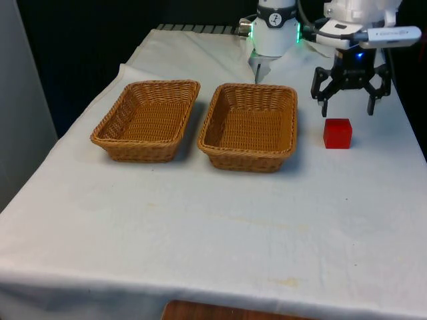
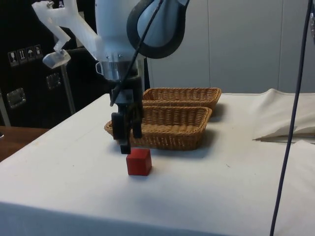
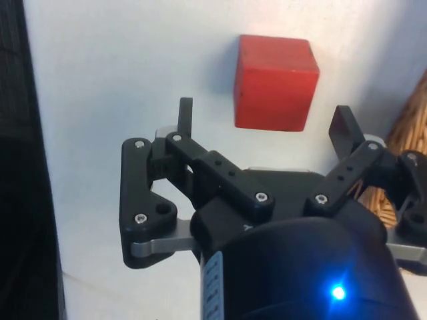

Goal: Pick up the red cube and place it into the right basket.

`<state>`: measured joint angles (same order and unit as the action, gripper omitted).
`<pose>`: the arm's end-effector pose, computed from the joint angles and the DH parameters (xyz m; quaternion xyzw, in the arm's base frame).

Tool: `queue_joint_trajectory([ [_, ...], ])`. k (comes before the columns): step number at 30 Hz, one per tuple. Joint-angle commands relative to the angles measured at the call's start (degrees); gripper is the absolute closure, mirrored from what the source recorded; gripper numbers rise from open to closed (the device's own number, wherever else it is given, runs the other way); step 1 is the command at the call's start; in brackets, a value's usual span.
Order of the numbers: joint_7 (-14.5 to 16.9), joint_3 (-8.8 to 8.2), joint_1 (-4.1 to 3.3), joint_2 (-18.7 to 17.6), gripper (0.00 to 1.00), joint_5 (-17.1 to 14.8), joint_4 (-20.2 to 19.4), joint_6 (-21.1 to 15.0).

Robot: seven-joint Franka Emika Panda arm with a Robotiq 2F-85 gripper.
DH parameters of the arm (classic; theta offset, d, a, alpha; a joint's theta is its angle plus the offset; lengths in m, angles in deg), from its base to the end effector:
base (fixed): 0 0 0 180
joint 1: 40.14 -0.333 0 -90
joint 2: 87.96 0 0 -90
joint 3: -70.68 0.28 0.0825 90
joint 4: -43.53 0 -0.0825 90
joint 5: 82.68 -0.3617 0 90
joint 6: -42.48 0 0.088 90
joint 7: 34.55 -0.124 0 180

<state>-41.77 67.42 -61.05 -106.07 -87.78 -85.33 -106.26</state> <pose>0.4995 0.1569 0.1943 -0.9983 -0.0548 -0.0124 0.0180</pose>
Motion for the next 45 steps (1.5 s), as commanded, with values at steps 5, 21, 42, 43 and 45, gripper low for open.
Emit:
queue_joint_trajectory([
  [5, -1.2, 0.74, -0.29, -0.6, 0.0, 0.1, 0.5, -0.2],
  [21, -0.6, 1.03, 0.4, -1.7, 0.0, -0.2, 0.6, -0.3],
  [42, 0.4, -0.23, 0.8, -3.1, 0.0, -0.1, 0.2, -0.9],
  [43, 0.4, -0.23, 0.8, -3.4, 0.0, -0.2, 0.2, -1.0],
  [45, 0.4, -0.23, 0.8, -3.9, 0.0, -0.2, 0.4, -1.3],
])
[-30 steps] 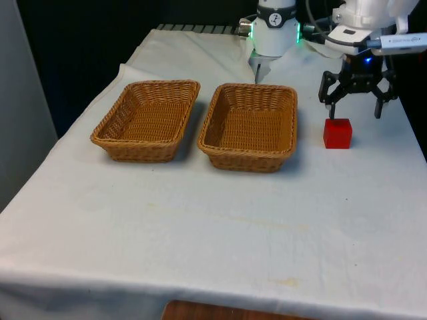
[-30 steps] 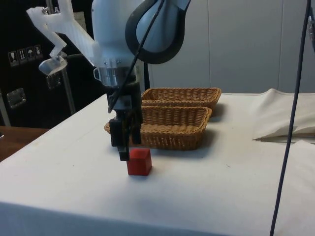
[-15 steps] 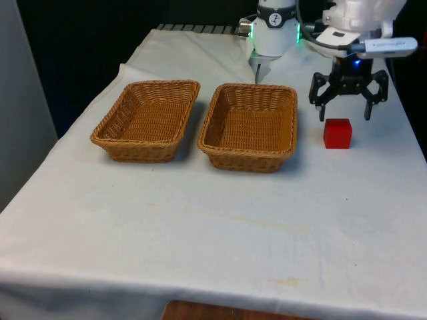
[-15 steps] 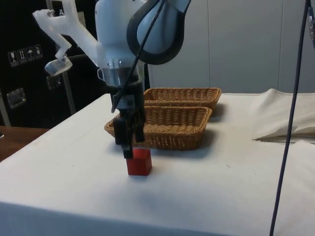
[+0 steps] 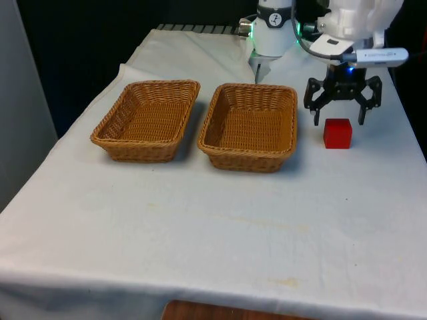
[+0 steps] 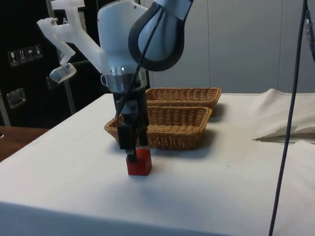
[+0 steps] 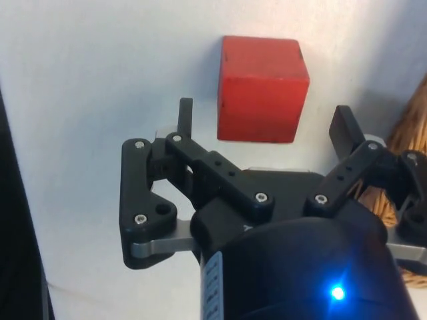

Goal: Pick up the red cube and place it into the right basket.

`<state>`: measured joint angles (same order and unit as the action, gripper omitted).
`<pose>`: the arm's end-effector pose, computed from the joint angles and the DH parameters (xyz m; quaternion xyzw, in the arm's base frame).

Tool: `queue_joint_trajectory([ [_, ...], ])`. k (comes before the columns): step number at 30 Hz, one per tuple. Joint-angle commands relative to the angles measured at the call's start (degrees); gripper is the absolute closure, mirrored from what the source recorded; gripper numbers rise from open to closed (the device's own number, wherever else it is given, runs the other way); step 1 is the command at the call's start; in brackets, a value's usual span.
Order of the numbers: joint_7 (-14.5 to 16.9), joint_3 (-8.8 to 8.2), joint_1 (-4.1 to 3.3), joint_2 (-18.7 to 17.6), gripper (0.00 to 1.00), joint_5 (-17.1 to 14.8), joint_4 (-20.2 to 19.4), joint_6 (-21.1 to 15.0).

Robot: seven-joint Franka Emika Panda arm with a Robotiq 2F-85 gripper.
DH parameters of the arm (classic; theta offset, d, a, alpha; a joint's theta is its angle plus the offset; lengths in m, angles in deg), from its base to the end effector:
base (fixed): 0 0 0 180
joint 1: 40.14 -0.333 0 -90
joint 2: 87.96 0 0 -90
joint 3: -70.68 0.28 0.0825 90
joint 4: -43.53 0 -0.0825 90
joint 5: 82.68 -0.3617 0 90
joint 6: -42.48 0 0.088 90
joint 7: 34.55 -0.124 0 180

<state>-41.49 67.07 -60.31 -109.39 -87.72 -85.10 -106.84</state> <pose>0.4969 0.1450 0.1665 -0.9988 -0.0481 0.0078 0.0093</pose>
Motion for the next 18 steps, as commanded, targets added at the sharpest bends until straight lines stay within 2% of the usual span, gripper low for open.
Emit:
queue_joint_trajectory([
  [1, 0.0, 0.0, 0.0, -0.3, 0.0, 0.0, 0.1, -0.3],
  [7, 0.0, 0.06, 0.06, -2.2, 0.0, -0.2, 0.8, -1.3],
  [17, -0.3, -0.11, -0.06, -2.8, 0.0, 0.1, 1.0, -1.1],
  [18, -0.1, 0.0, 0.0, -2.6, 0.03, 0.0, 1.0, -0.7],
])
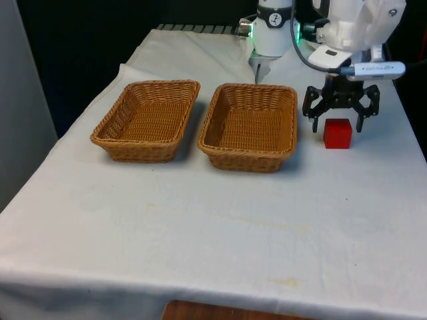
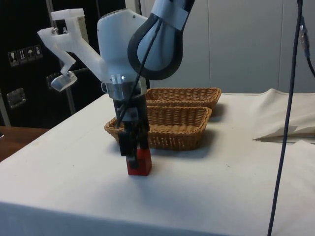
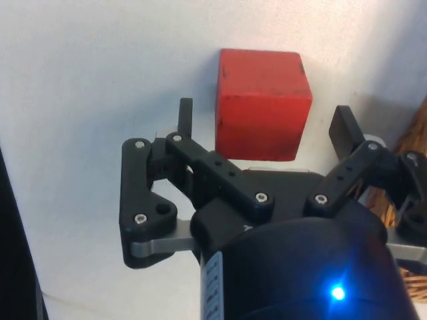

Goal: Pick up the red cube and place it into the right basket.

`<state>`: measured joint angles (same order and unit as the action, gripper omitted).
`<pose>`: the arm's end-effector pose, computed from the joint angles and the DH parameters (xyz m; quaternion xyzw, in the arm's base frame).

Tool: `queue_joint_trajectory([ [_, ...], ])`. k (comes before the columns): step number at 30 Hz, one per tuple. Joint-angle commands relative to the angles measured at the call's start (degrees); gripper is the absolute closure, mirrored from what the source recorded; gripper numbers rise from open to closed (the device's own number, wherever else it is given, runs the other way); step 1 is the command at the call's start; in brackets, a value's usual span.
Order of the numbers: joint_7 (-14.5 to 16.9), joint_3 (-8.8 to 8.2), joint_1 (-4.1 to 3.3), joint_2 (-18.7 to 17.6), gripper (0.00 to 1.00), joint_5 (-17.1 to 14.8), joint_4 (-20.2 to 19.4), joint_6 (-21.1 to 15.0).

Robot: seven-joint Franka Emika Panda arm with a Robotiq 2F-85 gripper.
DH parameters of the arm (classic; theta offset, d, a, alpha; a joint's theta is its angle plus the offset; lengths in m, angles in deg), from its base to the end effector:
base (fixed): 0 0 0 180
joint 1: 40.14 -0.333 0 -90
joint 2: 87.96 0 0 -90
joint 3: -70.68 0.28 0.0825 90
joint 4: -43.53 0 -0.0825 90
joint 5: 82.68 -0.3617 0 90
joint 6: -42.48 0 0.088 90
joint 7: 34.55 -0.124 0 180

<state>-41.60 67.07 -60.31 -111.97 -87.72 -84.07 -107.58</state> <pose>0.4980 0.1448 0.1503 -0.9988 -0.0471 0.0142 0.0058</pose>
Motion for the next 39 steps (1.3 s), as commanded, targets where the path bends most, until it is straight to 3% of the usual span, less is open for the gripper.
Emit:
queue_joint_trajectory([
  [1, -0.3, -0.11, -0.06, -0.2, 0.03, 0.1, 0.0, -0.4],
  [5, -0.4, -0.11, -0.06, -0.3, 0.4, 0.1, 0.0, -0.4],
  [6, -0.5, -0.11, -0.06, -0.3, 0.63, 0.1, 0.0, -0.4],
  [9, -0.5, -0.11, -0.06, -0.3, 0.96, 0.1, 0.0, -0.4],
  [19, -0.8, -0.17, -0.23, 0.6, 0.97, 0.2, -0.1, 0.4],
  [20, -0.3, 0.0, 0.0, -0.1, 0.97, 0.0, 0.0, 0.0],
  [21, -0.9, -0.23, -0.34, 1.1, 0.97, 0.3, -0.2, 0.7],
  [25, -1.3, -0.11, -0.46, 3.3, 0.97, 0.3, -0.5, 2.8],
  [39, -1.1, 0.06, -0.23, 8.0, 0.97, 0.1, -0.7, 8.3],
])
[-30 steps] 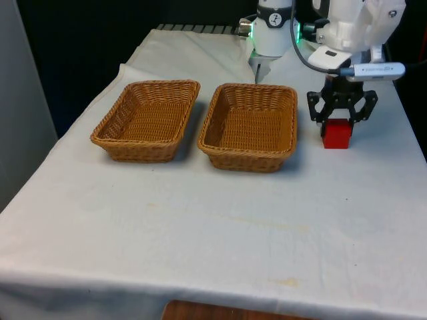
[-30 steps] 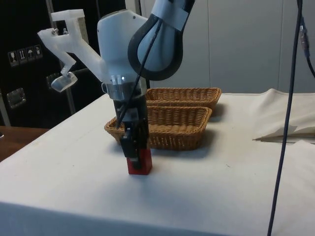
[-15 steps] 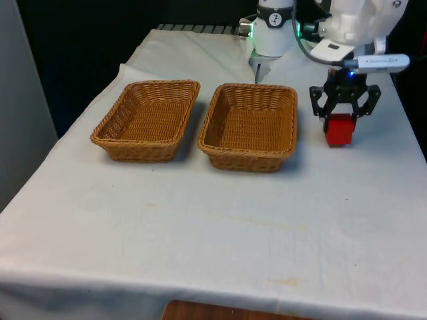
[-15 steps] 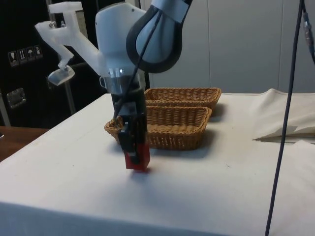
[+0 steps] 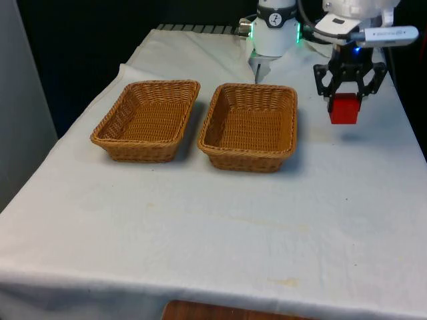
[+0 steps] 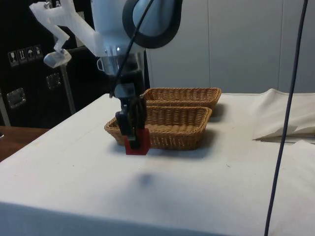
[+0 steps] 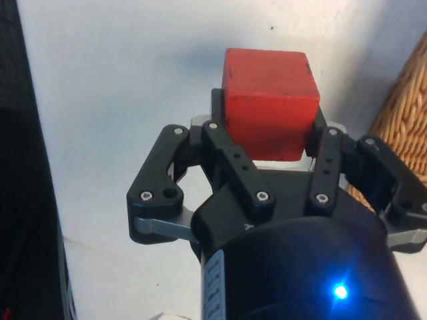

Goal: Pick up the red cube and place it into the right basket.

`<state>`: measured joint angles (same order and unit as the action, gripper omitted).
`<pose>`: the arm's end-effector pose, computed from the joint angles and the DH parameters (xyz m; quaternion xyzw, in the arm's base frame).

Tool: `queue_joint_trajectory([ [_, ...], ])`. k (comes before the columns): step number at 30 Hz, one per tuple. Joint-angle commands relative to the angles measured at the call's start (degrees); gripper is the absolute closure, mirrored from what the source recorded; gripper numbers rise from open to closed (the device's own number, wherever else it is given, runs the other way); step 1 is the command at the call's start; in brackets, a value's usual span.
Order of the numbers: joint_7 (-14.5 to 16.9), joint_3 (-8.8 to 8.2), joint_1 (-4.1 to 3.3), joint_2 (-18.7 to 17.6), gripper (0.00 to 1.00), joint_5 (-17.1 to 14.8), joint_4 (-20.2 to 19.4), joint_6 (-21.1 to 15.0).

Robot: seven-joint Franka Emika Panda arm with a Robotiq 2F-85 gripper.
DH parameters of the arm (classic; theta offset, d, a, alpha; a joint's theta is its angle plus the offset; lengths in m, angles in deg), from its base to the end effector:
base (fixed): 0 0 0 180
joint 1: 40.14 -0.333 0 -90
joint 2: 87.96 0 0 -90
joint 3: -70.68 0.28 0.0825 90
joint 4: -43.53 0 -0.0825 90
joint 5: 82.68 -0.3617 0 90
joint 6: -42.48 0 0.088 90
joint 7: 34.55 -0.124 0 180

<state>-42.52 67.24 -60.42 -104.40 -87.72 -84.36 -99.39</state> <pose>0.4968 0.1501 0.2051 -0.9987 -0.0432 0.0243 0.0130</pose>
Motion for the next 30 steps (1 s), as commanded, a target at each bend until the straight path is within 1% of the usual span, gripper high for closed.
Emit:
queue_joint_trajectory([
  [1, -0.2, -0.06, -0.06, 0.7, 0.97, 0.1, -0.5, 0.3],
  [5, 0.2, -0.29, 0.11, 1.9, 0.97, 0.1, -0.7, 1.3],
  [7, 0.7, -0.57, 0.46, 2.5, 0.97, 0.1, -0.9, 1.7],
  [8, 1.0, -0.74, 0.52, 2.8, 0.97, 0.1, -0.9, 1.8],
  [9, 0.7, -0.74, 0.29, 2.4, 0.97, 0.0, -0.6, 1.7],
  [10, 1.3, -1.03, 0.63, 3.0, 0.97, 0.1, -1.0, 2.0],
  [11, 1.7, -1.32, 0.74, 3.2, 0.97, 0.2, -1.0, 2.2],
  [12, 2.4, -2.01, 0.8, 3.5, 0.97, 0.2, -1.1, 2.4],
  [16, 3.4, -3.38, 0.74, 3.6, 0.97, 0.6, -1.1, 2.4],
  [17, 3.7, -3.67, 0.86, 3.5, 0.97, 0.8, -1.0, 2.4],
  [18, 4.1, -4.3, 0.97, 3.4, 0.97, 1.1, -1.0, 2.3],
  [19, 4.0, -4.01, 0.74, 3.4, 0.97, 0.7, -1.0, 2.4],
  [20, 4.3, -4.53, 0.97, 3.4, 0.97, 1.3, -0.9, 2.3],
  [21, 4.6, -4.93, 1.03, 3.3, 0.97, 1.4, -0.9, 2.3],
  [26, 6.1, -6.59, 1.09, 3.1, 0.97, 1.7, -0.6, 2.1],
  [27, 6.6, -7.22, 1.09, 3.0, 0.97, 1.9, -0.5, 2.1],
  [28, 6.6, -7.05, 0.92, 3.2, 0.97, 1.4, -0.6, 2.3],
  [29, 6.9, -7.56, 1.15, 3.0, 0.97, 2.1, -0.4, 2.1],
  [30, 7.0, -7.91, 1.15, 2.9, 0.97, 2.2, -0.3, 2.1],
])
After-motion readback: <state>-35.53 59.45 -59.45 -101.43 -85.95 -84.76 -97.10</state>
